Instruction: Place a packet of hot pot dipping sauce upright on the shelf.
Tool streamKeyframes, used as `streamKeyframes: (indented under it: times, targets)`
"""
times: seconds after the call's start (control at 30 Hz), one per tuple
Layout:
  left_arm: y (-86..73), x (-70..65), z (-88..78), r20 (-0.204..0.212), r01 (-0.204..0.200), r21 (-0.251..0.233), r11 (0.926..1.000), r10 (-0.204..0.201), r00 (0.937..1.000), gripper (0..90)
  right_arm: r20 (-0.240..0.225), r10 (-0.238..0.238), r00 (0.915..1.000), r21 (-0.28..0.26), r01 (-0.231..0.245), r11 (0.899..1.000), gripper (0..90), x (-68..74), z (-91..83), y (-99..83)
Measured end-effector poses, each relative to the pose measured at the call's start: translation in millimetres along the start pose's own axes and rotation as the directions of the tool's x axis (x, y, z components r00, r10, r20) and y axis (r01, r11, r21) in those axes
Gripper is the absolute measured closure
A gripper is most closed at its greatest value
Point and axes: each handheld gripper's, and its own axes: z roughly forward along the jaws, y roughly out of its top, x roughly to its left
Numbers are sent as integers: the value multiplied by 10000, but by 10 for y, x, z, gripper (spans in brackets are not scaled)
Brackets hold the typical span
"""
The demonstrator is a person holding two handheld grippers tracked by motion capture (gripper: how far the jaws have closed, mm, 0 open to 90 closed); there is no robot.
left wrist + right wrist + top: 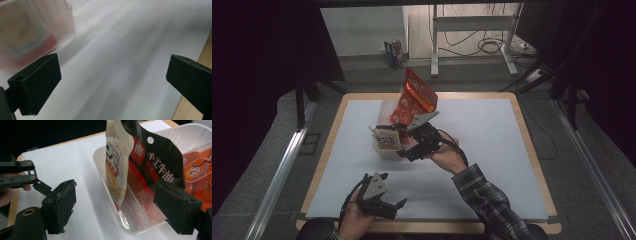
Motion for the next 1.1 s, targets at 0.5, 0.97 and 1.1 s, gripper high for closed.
streamKeyframes:
  times: [0.5,0.97,1.1]
  targets:
    - [-3,-9,14,98,-126,31,9999,125,9999,0,44,34,10000,-57,-34,10000,138,89,-126,-95]
    - [-5,-12,15,-3,-207,20,9998,207,9998,0,306,459,9985,-416,-446,9981,63,88,-265,-260]
    - [-6,-6,12,-12,-223,24,9997,223,9998,0,376,483,9981,-445,-466,9979,47,78,-291,-300]
